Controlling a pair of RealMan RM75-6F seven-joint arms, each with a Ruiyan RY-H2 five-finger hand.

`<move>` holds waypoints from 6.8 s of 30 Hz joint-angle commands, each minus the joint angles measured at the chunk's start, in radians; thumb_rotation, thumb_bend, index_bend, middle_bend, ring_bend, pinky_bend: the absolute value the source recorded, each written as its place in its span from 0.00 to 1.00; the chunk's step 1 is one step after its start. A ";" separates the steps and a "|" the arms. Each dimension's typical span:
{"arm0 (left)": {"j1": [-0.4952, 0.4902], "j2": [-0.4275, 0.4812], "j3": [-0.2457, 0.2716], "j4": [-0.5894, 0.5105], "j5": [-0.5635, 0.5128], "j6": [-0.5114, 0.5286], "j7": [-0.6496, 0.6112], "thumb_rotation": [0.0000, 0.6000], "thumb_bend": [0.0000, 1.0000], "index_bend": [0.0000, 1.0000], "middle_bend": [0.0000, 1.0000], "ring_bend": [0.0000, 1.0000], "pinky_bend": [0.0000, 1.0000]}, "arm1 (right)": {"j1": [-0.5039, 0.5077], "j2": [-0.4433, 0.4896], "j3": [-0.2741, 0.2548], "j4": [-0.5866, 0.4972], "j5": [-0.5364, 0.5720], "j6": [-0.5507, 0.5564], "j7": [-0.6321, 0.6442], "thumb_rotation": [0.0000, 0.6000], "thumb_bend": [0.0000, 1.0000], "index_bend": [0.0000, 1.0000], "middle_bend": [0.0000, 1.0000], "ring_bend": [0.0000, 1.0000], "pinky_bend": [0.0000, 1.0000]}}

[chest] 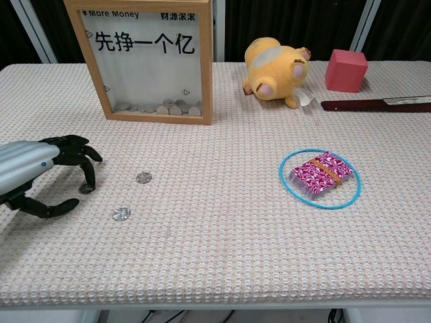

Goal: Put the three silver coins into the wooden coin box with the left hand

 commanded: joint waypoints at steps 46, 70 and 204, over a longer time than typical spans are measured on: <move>-0.011 -0.135 -0.016 0.227 0.030 0.111 -0.065 1.00 0.33 0.54 0.28 0.09 0.12 | 0.010 0.007 -0.009 0.003 0.012 -0.040 0.022 1.00 0.30 0.00 0.00 0.00 0.00; -0.023 -0.050 -0.047 0.053 -0.007 0.096 -0.099 1.00 0.45 0.65 0.30 0.09 0.13 | 0.012 0.006 -0.003 0.009 0.021 -0.043 0.029 1.00 0.30 0.00 0.00 0.00 0.00; -0.806 0.548 -0.231 -0.195 -0.726 -0.653 -0.086 1.00 0.26 0.24 0.27 0.08 0.10 | 0.010 0.033 0.032 -0.010 0.051 -0.017 0.036 1.00 0.31 0.00 0.00 0.00 0.00</move>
